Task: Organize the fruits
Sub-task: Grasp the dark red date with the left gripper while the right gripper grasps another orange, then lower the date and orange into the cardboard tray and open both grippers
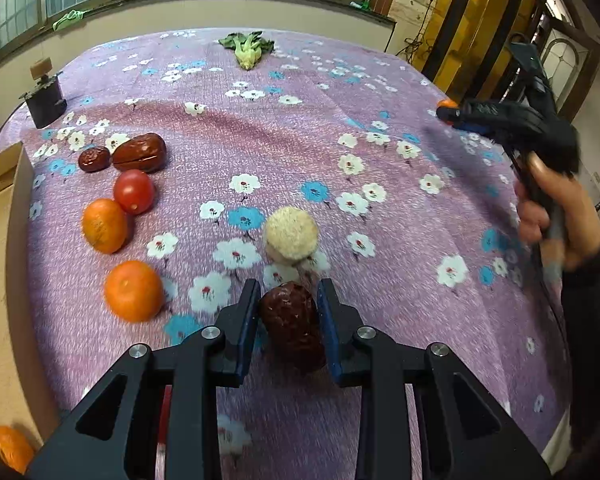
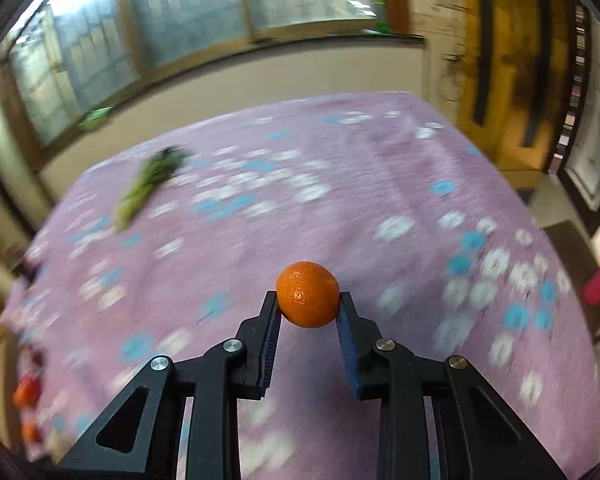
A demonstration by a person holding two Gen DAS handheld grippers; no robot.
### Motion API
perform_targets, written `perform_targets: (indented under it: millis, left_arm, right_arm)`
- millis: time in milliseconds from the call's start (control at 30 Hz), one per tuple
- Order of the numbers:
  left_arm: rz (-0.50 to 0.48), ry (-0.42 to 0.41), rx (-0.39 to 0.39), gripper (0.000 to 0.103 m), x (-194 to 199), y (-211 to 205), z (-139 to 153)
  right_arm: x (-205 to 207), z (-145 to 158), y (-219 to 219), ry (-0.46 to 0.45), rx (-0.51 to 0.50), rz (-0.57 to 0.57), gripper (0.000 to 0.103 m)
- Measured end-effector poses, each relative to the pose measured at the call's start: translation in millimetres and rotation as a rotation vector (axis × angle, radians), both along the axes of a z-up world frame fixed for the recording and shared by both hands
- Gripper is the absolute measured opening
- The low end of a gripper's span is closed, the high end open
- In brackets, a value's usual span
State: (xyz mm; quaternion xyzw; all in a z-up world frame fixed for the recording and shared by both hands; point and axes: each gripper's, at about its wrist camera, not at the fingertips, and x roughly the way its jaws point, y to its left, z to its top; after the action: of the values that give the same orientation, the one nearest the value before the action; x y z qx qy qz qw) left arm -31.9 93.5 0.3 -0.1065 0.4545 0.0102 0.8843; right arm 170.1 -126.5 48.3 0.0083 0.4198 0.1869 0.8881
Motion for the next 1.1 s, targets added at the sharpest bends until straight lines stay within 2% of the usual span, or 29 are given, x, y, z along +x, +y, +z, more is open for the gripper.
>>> perform_targets:
  millis: [100,267,533,1100]
  left_arm:
    - [0.007,-0.013,-0.008,0.026,-14.8,1.2,6.0]
    - [0.028,-0.048,-0.011,0.026,-46.0,6.2,21.6]
    - [0.095,-0.096,0.030,0.026,-86.4,19.5,44.0]
    - [0.268,-0.102,0.083,0.026,-144.1,70.8,48.3]
  right_arm:
    - [-53.8,7.6,16.7,0.026,0.057,0.115,0.029]
    - [-121.9,10.4,36.1,0.069,0.125,0.235,0.029]
    - [-206.7,14.7,61.4,0.084,0.155,0.360,0.029]
    - [-277.0,20.5,124.7,0.094,0.154,0.547,0.028]
